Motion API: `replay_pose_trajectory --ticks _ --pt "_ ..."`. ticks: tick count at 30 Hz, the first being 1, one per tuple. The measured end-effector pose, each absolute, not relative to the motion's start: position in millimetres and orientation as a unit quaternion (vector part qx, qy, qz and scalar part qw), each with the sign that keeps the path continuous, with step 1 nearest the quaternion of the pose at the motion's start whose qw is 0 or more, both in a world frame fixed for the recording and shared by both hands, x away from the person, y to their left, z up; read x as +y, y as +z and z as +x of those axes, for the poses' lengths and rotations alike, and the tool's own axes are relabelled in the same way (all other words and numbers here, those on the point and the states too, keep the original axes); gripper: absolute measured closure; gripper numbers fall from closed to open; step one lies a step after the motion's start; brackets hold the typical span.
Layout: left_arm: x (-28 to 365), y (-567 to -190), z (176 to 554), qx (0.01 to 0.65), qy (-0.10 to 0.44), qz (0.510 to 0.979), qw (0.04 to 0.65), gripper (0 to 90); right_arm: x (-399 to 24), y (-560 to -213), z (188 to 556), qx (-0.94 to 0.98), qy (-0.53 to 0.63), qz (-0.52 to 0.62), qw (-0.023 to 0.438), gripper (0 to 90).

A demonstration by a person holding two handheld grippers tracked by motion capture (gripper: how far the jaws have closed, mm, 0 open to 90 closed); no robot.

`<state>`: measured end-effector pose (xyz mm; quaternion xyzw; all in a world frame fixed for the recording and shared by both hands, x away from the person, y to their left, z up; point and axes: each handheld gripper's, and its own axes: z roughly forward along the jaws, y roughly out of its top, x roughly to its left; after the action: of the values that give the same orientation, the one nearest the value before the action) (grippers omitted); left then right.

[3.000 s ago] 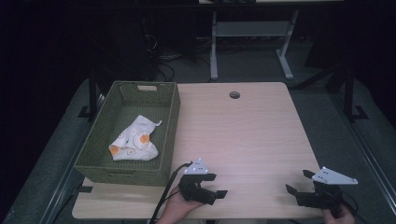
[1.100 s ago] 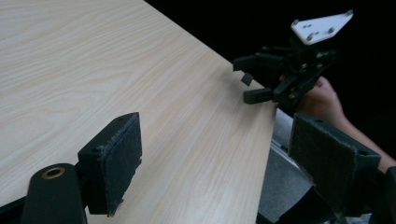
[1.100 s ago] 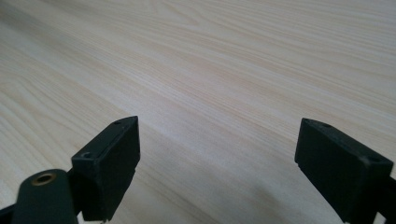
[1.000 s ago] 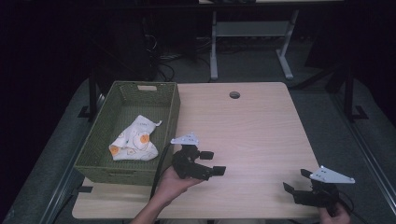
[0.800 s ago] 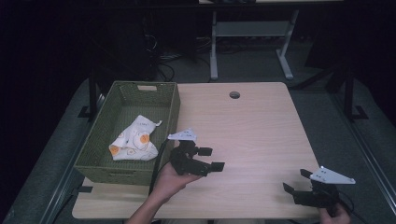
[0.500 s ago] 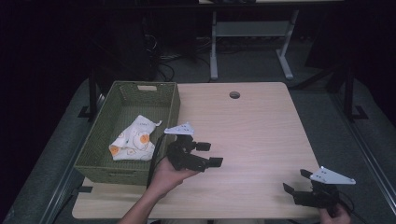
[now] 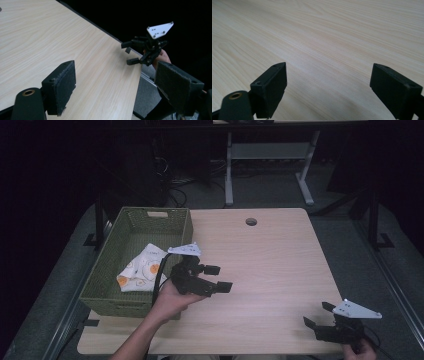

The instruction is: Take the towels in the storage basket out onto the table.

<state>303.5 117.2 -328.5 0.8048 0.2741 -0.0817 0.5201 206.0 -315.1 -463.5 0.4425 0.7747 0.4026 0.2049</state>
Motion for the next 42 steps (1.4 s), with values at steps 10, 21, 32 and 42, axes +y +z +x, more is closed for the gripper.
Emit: replay_pose_trajectory --ticks 10,21,32,42 --pt "133.1 -318.8 311.5 0.271 -0.091 0.813 0.506 17.4 -313.3 -462.7 205.3 0.776 0.408 0.436 0.202 13.8" --pt "160.1 -312.2 323.6 0.273 -0.089 0.819 0.497 17.5 -312.3 -462.6 205.4 0.777 0.407 0.436 0.201 13.8" --pt "181.1 -309.0 333.6 0.285 -0.079 0.823 0.484 17.5 -311.3 -463.2 206.3 0.779 0.404 0.437 0.199 13.8" --pt "203.1 -308.4 337.5 0.300 -0.077 0.823 0.477 17.5 -309.2 -463.6 206.6 0.786 0.400 0.427 0.199 13.8"
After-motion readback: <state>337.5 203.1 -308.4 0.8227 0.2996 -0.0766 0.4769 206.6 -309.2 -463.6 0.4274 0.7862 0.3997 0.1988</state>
